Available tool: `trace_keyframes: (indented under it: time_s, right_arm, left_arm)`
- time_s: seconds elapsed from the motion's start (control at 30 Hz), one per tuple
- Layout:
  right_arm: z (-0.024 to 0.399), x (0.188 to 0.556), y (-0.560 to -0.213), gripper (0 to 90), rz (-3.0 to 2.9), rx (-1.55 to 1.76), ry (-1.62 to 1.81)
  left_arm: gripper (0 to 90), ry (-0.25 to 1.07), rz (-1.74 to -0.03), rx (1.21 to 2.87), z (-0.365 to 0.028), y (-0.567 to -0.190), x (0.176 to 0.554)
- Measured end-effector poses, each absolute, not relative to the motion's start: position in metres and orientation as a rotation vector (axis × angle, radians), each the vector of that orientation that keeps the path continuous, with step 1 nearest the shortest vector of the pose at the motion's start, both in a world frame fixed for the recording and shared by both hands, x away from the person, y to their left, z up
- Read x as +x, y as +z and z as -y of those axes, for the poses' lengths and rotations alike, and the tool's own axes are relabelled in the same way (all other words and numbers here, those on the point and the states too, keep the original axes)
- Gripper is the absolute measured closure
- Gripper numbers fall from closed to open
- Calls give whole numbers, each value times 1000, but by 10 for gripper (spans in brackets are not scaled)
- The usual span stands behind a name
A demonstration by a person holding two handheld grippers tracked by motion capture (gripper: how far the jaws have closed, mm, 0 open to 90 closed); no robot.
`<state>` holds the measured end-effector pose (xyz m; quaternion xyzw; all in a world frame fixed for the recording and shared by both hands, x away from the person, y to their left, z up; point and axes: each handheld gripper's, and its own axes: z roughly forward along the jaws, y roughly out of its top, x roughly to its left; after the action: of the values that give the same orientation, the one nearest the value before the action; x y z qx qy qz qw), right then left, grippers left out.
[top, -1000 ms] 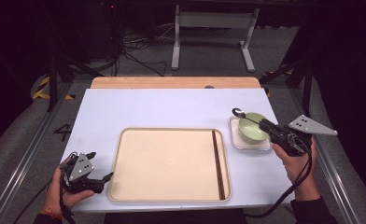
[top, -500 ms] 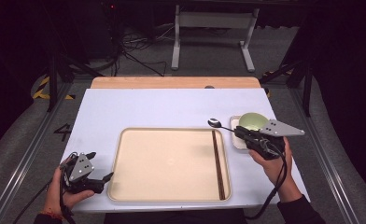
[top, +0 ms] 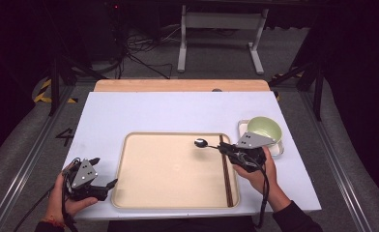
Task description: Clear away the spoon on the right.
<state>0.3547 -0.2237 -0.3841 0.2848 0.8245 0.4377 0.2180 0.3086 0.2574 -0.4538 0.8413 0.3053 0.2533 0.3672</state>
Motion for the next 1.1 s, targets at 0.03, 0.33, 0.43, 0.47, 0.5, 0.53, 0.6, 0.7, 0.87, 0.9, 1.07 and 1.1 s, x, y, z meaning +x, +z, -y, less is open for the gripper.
trace_keyframes:
  time_s: [0.03, 0.33, 0.43, 0.47, 0.5, 0.53, 0.6, 0.7, 0.87, 0.9, 1.07, 1.1]
  right_arm:
    - [221, 355, -386, 832, -2292, 786, 1206]
    - [204, 354, -404, 830, -2364, 768, 1130]
    - [198, 352, -410, 829, -2394, 757, 1094]
    - [197, 351, -412, 829, -2402, 751, 1079]
    - [195, 351, -414, 828, -2413, 749, 1065]
    - [193, 350, -417, 827, -2429, 743, 1048]
    - [191, 350, -420, 824, -2452, 745, 1026]
    - [188, 350, -426, 820, -2480, 777, 982]
    - [185, 350, -434, 804, -2530, 794, 947]
    - [185, 350, -435, 803, -2535, 798, 948]
    - [185, 349, -439, 770, -2571, 798, 939]
    - [184, 347, -440, 764, -2583, 793, 934]
  left_arm:
    - [95, 651, -785, 2160, -258, -454, 309]
    - [95, 651, -782, 2162, -258, -454, 308]
    - [95, 649, -785, 2161, -258, -454, 308]
    - [95, 650, -785, 2162, -258, -454, 308]
    - [94, 651, -785, 2163, -258, -454, 308]
    - [95, 649, -786, 2162, -258, -454, 308]
    - [94, 650, -786, 2163, -258, -454, 308]
    - [95, 650, -786, 2162, -258, -454, 308]
    - [94, 652, -777, 2165, -258, -454, 308]
    - [94, 649, -781, 2163, -258, -454, 308]
    - [94, 651, -779, 2158, -258, -454, 308]
    - [94, 651, -781, 2157, -258, -454, 308]
